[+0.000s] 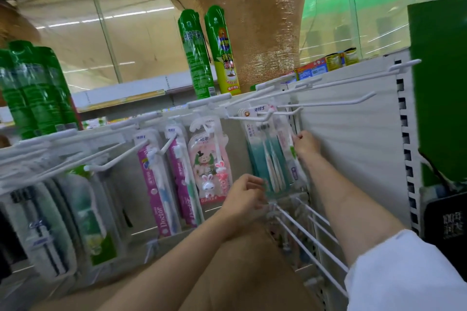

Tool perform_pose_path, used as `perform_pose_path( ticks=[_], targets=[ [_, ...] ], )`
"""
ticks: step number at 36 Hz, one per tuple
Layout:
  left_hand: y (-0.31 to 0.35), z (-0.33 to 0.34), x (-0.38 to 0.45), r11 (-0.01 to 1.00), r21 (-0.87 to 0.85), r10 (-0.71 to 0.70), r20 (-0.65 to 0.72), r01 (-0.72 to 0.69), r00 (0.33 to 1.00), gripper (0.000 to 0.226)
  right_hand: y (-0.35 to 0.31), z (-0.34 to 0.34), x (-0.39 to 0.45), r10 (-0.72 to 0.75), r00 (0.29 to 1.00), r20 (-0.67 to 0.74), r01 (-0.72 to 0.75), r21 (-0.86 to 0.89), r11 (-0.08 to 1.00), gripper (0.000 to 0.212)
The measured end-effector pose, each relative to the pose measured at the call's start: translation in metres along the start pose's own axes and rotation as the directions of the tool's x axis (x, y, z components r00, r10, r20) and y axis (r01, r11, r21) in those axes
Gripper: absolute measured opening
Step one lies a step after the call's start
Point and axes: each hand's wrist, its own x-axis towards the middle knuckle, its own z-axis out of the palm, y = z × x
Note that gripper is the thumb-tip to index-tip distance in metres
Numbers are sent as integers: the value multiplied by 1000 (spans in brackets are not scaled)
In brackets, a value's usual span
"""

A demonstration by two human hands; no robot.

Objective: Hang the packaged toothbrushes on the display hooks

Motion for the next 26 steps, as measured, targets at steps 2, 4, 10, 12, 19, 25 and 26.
perform_pose_path(
  ticks=[2,4,10,12,19,25,26],
  targets=[
    [-2,-4,-1,998,63,3,0,-3,1000,22,-2,1,-3,8,1000,-2,-8,2,1000,32],
    [-4,-6,-1,997,80,0,-3,1,1000,21,-3,2,-6,8,1000,-5,-7,23,1000,28],
    [-3,-9,-8,996,85,-3,-29,5,1000,21,1,3,-31,22,998,-56,-24,-41,999,34],
    [-3,-11,-11,998,69,6,-56,-2,998,19,1,1,-45,-31,999,-21,27,-162,986,40],
    [-3,-31,-39,989,142,-18,-70,28,997,17,-11,1,-100,-283,935,215,341,-312,887,28],
    [-3,-70,-79,821,571,30,-95,30,995,34,-33,4,-145,-330,861,387,472,-365,802,31],
    [-1,-78,-87,739,673,49,-94,27,994,38,-37,4,-152,-339,848,407,495,-381,781,33]
  ],
)
